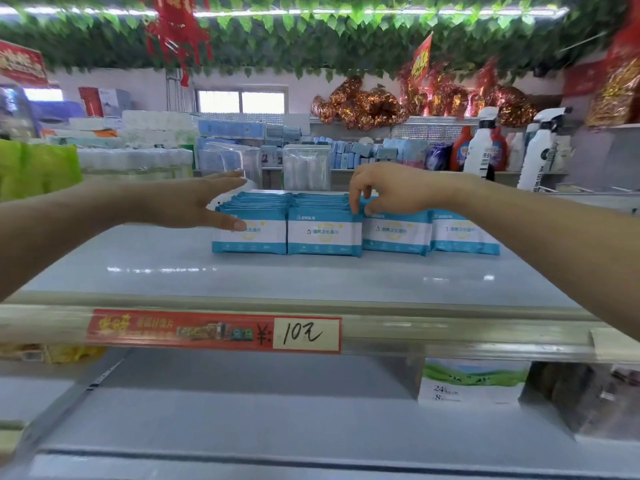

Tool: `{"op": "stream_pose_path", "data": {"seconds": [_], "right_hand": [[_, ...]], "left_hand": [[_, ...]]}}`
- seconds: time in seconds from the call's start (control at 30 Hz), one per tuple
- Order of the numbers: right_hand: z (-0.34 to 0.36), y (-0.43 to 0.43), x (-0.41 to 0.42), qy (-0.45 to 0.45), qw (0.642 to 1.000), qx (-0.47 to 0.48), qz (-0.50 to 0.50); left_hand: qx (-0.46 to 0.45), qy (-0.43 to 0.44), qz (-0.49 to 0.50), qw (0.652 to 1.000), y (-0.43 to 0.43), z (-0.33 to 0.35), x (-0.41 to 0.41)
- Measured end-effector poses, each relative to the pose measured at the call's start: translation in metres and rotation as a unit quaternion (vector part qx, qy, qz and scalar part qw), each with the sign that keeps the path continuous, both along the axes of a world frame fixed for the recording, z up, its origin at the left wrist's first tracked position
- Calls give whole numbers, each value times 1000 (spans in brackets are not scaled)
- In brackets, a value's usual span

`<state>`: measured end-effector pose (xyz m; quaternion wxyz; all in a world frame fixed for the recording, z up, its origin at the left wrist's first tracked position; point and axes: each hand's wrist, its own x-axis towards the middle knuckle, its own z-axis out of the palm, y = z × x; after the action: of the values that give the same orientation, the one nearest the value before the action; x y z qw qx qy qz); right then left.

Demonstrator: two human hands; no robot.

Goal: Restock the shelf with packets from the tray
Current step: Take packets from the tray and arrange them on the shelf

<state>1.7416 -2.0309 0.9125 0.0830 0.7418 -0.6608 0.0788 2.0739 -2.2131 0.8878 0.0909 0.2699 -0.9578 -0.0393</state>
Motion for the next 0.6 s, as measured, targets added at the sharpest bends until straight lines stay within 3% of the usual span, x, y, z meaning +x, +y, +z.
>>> {"op": "stream_pose_path", "data": {"seconds": [0.27,0.6], "right_hand": [[-6,35,-32,-26,997,-25,-70],[-14,8,-9,-48,997,-59,5]], "left_hand": [[-6,-6,6,1000,12,4,-33],[-10,-62,1,998,15,5,-37]]}}
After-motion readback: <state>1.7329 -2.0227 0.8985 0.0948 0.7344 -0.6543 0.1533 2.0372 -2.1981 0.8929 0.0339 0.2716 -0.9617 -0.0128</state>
